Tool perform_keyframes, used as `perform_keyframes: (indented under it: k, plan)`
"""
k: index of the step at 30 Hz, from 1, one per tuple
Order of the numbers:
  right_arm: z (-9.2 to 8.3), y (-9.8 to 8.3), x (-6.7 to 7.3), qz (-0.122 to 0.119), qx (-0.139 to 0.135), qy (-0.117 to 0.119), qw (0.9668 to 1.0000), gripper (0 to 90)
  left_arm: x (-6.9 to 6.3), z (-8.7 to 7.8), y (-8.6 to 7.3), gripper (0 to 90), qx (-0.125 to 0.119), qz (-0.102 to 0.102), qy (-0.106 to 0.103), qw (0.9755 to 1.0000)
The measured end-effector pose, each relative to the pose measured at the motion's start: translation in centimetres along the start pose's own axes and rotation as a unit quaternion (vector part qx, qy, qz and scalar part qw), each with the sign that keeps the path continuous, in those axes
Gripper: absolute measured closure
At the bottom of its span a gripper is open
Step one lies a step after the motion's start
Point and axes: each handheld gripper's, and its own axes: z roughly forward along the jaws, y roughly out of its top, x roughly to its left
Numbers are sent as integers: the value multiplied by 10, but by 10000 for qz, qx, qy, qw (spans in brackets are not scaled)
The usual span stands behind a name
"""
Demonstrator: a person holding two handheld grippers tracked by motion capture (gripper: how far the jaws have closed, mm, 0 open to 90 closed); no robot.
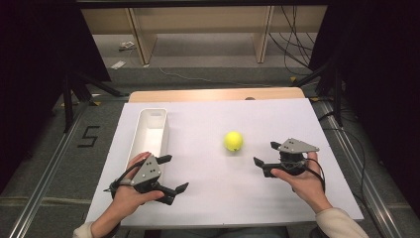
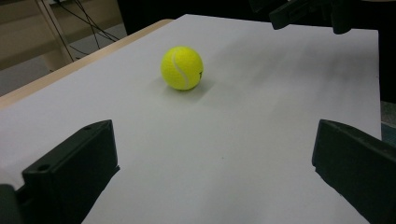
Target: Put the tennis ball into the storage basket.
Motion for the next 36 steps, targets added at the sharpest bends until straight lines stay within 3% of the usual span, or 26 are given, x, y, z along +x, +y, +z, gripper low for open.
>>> perform_keyframes:
  k: [36]
  plan:
    - [21, 7, 1, 26, 16, 60, 10000, 158, 0, -1, 1, 0, -37, -16, -12, 10000]
